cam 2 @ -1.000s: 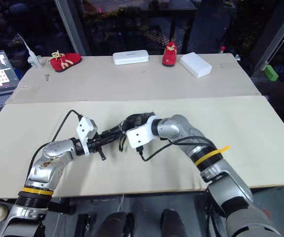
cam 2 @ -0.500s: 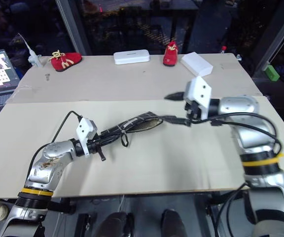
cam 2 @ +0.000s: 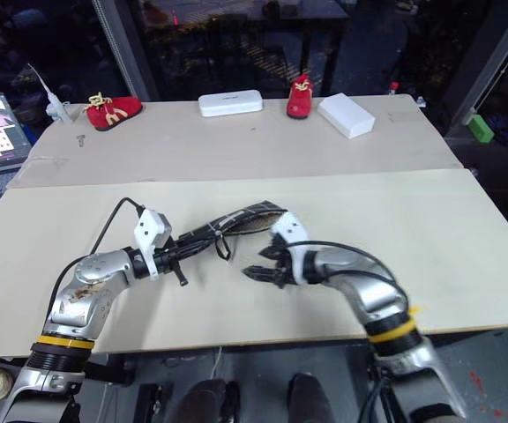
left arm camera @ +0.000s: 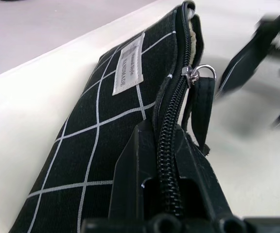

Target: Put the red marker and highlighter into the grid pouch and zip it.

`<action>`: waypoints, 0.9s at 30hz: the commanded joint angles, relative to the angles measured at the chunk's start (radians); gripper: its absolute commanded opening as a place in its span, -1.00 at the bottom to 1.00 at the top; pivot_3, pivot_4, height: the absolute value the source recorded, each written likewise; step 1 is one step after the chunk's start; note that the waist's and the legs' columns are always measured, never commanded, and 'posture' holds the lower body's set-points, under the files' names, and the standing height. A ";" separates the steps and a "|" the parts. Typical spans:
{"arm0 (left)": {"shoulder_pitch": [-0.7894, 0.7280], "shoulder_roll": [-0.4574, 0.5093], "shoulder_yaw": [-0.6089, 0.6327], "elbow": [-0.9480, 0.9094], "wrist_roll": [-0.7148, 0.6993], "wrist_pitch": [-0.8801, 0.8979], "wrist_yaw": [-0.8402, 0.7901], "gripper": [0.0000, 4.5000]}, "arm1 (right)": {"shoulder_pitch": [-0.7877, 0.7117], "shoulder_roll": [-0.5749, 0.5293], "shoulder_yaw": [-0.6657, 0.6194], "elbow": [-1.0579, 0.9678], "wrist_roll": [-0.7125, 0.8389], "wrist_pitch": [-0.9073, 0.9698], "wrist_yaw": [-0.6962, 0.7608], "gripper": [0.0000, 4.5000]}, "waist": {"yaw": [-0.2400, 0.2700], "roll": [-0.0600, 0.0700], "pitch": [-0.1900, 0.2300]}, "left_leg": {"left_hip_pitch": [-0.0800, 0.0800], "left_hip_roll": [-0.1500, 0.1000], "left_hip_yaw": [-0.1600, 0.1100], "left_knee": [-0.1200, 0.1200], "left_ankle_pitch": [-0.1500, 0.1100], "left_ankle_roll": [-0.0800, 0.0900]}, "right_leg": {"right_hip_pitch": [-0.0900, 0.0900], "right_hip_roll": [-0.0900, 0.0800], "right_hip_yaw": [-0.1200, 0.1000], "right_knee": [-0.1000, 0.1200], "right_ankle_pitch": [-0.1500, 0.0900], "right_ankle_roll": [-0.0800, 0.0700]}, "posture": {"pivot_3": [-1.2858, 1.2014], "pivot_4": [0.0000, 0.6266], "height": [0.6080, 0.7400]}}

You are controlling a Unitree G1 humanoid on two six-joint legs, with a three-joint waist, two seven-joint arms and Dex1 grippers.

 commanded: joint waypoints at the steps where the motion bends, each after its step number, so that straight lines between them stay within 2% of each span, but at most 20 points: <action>1: -0.025 -0.004 -0.001 -0.001 -0.001 -0.009 -0.005 -1.00 | -0.067 0.062 -0.001 0.025 -0.022 -0.011 -0.041 0.54 | 0.001 0.000 0.000 | 0.000 0.000 0.000 0.000 0.000 0.000 | 0.000 0.000 0.000 0.000 0.000 0.000 | 0.03 -0.52 1.00; 5: -0.029 -0.009 -0.005 0.003 -0.001 -0.010 -0.006 -1.00 | -0.131 0.131 -0.018 0.088 -0.036 -0.024 -0.069 0.54 | 0.002 0.000 0.000 | 0.000 0.000 0.000 0.000 0.000 0.000 | 0.000 0.000 0.000 -0.001 0.000 0.001 | 0.03 -0.52 1.00; 9: -0.024 -0.010 -0.004 0.002 -0.001 -0.012 -0.005 -1.00 | -0.143 0.141 -0.019 0.090 -0.042 -0.028 -0.060 0.54 | 0.000 0.000 0.000 | 0.000 0.000 0.000 0.000 0.000 0.000 | 0.000 0.000 -0.001 0.000 0.000 0.001 | 0.03 -0.52 1.00; 12: -0.018 -0.008 -0.001 -0.004 -0.002 -0.011 -0.003 -1.00 | -0.135 0.126 -0.023 0.073 -0.043 -0.023 -0.053 0.23 | -0.001 0.000 0.000 | 0.000 0.000 0.000 0.000 0.000 0.000 | 0.000 0.000 0.000 0.000 0.000 0.001 | 0.03 -0.52 1.00; 16: -0.016 -0.007 0.002 -0.007 -0.002 -0.011 0.000 -1.00 | -0.135 0.102 -0.030 0.073 -0.055 -0.032 -0.051 -0.38 | -0.002 0.000 0.000 | 0.000 0.000 0.000 0.000 0.000 0.000 | 0.000 0.001 0.000 0.000 0.000 0.001 | 0.03 -0.52 1.00; 17: -0.016 -0.007 0.002 -0.008 -0.002 -0.011 0.000 -1.00 | -0.135 0.095 -0.033 0.072 -0.055 -0.033 -0.047 -0.48 | -0.002 0.000 0.000 | 0.000 0.000 0.000 0.000 0.000 0.000 | 0.000 0.001 0.000 0.000 0.000 0.001 | 0.03 -0.52 1.00; 20: -0.016 -0.008 0.002 -0.007 -0.002 -0.012 0.001 -1.00 | -0.138 0.085 -0.045 0.071 -0.051 -0.029 -0.044 -0.98 | -0.001 0.000 0.000 | 0.000 0.000 0.000 0.000 0.000 0.000 | 0.000 0.001 0.000 -0.001 0.000 0.001 | 0.03 -0.52 1.00; 27: -0.017 -0.008 0.003 -0.003 -0.002 -0.015 0.000 -1.00 | -0.112 0.000 -0.068 0.030 -0.056 -0.014 -0.012 -0.98 | -0.001 0.000 0.000 | 0.000 0.000 0.000 0.000 0.000 0.000 | 0.000 0.001 0.000 -0.001 0.000 0.001 | 0.03 -0.52 1.00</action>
